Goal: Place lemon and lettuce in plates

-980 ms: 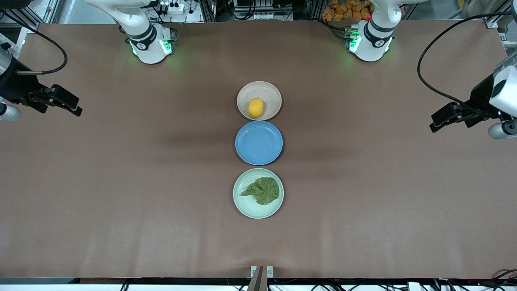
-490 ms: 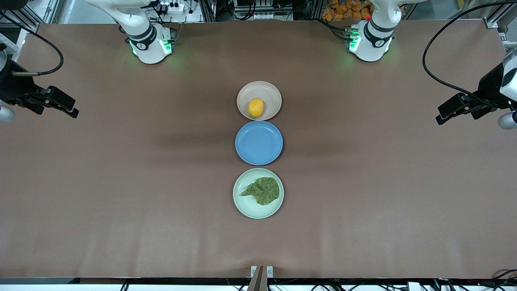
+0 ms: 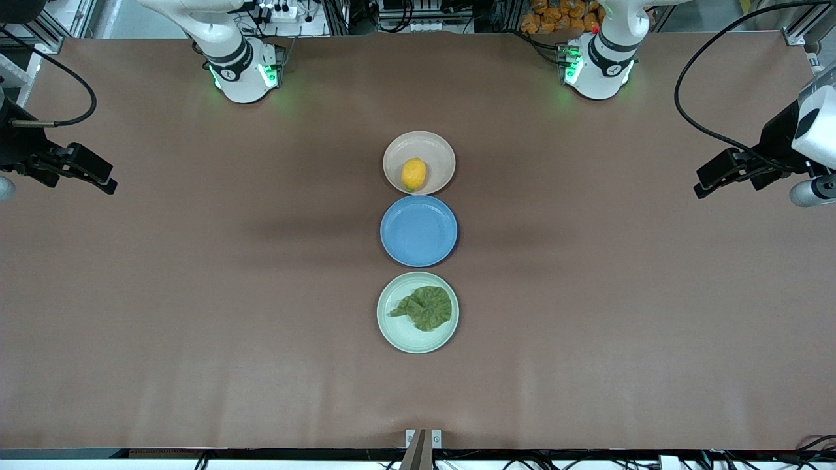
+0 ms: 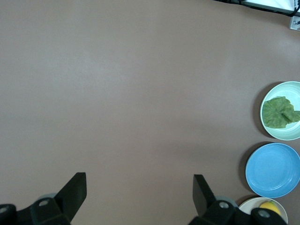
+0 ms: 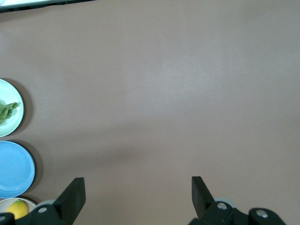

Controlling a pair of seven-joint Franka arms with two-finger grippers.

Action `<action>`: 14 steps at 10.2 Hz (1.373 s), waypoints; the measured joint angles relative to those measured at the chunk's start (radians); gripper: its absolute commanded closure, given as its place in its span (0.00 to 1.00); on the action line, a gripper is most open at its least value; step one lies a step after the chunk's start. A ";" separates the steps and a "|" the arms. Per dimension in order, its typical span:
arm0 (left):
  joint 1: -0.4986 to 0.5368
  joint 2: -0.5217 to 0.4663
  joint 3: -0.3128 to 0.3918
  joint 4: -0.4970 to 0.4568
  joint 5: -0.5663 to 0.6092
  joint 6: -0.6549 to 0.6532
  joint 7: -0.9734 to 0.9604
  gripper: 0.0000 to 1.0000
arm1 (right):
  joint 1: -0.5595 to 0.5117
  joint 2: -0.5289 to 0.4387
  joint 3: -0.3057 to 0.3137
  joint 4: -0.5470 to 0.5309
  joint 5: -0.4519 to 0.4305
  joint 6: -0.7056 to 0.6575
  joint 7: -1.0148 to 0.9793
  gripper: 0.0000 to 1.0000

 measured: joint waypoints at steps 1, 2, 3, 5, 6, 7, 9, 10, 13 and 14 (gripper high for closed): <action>0.000 0.000 0.000 0.000 0.000 0.000 0.000 0.00 | -0.001 0.000 -0.001 0.000 -0.001 0.000 -0.006 0.00; -0.001 0.000 0.000 0.000 0.000 0.000 0.000 0.00 | -0.004 0.000 -0.003 0.000 -0.001 0.000 -0.008 0.00; -0.004 -0.001 0.001 0.000 0.000 0.000 0.000 0.00 | -0.005 0.000 -0.010 0.000 -0.001 0.000 -0.010 0.00; -0.005 -0.003 0.004 0.000 0.000 0.000 0.000 0.00 | -0.006 0.000 -0.015 -0.001 -0.001 0.000 -0.013 0.00; -0.004 -0.005 0.006 0.000 0.000 0.000 0.000 0.00 | -0.006 0.000 -0.015 -0.001 -0.001 0.000 -0.013 0.00; -0.003 -0.006 0.008 0.000 0.000 0.000 0.000 0.00 | -0.006 0.000 -0.015 -0.001 -0.001 0.000 -0.013 0.00; -0.003 -0.006 0.008 0.000 0.000 0.000 0.000 0.00 | -0.006 0.001 -0.015 -0.001 -0.001 0.000 -0.013 0.00; -0.003 -0.006 0.009 0.000 0.000 0.000 0.000 0.00 | -0.006 0.001 -0.014 -0.001 -0.001 0.000 -0.013 0.00; 0.000 -0.006 0.011 0.000 0.000 -0.005 0.000 0.00 | -0.006 0.001 -0.012 -0.001 -0.001 0.000 -0.013 0.00; 0.000 -0.006 0.011 0.000 0.000 -0.006 0.000 0.00 | -0.006 0.001 -0.012 -0.001 -0.001 0.000 -0.013 0.00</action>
